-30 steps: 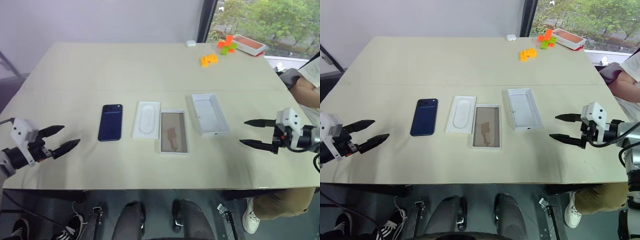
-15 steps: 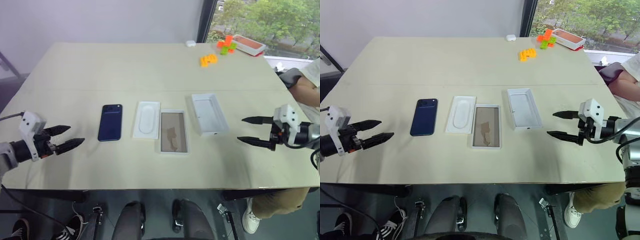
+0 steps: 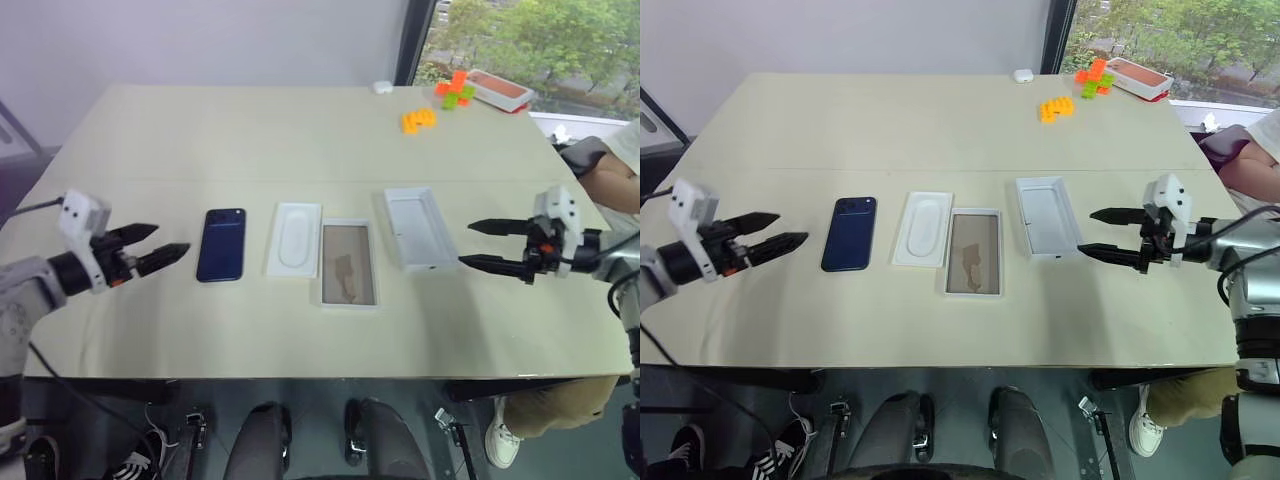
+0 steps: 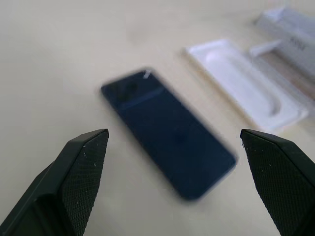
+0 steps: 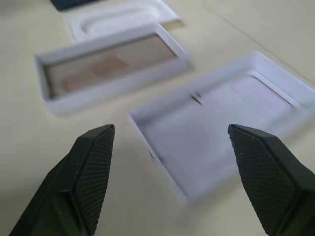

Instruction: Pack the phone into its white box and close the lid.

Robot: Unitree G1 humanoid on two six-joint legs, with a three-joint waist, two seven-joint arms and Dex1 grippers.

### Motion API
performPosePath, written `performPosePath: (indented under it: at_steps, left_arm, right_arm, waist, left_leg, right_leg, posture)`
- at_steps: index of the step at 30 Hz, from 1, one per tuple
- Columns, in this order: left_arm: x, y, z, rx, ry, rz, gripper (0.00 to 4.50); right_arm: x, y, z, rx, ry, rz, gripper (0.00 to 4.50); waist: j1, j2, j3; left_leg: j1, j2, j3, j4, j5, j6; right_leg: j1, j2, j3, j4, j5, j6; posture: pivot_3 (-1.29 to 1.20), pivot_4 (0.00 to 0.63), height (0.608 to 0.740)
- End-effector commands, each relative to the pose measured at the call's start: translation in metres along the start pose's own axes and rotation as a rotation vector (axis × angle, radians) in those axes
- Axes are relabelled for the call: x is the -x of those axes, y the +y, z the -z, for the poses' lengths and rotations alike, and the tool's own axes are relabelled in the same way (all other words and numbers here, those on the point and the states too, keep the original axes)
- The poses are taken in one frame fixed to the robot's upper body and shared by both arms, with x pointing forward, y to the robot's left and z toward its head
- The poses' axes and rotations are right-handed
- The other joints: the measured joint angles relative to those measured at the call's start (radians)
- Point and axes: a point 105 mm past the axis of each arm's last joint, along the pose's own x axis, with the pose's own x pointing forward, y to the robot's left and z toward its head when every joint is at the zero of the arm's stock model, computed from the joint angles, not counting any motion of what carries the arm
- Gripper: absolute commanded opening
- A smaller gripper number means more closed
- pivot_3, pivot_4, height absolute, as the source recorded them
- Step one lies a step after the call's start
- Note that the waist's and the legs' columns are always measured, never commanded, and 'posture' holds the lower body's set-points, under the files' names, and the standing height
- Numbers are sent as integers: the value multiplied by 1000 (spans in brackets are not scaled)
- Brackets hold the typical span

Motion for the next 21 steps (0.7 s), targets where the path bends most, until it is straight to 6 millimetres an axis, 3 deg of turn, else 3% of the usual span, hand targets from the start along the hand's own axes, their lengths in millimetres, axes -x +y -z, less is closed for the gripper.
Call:
performPosePath:
  at_steps: [1, 5, 8, 14, 21]
  left_arm:
    - [-21, -18, -4, 22, 24, 0, 4500]
    - [-55, -20, -1, 111, 12, -97, 4500]
    - [-70, -28, 5, 55, 50, -119, 4500]
    - [-98, -37, 12, 96, 81, -147, 4500]
    - [-120, -47, 12, 262, 68, -108, 4500]
  right_arm:
    - [-14, 8, -27, 86, -66, -31, 3850]
    - [-33, 17, -43, 169, -122, -43, 3850]
    - [-38, 21, -48, 212, -143, -41, 3850]
    - [-44, 28, -42, 244, -132, -59, 3850]
    - [-43, 28, -36, 236, -120, -61, 3850]
  waist:
    - [-2, 0, 0]
    - [-1, -1, 0]
    - [-3, -1, 0]
    - [-1, -1, 0]
    - [-1, -1, 0]
  left_leg:
    - [0, 0, 0, 0, 0, 0]
    - [1, -1, -1, 0, 0, 0]
    - [1, -1, -1, 1, 1, -1]
    - [2, -1, -1, 1, 1, -1]
    - [2, -2, -1, 1, 1, -1]
  right_leg:
    - [0, 0, 0, 0, 0, 0]
    - [1, 0, 0, 1, 0, 1]
    - [1, 0, 0, 2, 0, 1]
    - [1, 1, 0, 3, 0, 0]
    - [1, 0, 0, 3, 0, 0]
  posture:
    - [0, 150, 740]
    - [0, 150, 740]
    - [0, 150, 740]
    - [0, 150, 740]
    - [0, 150, 740]
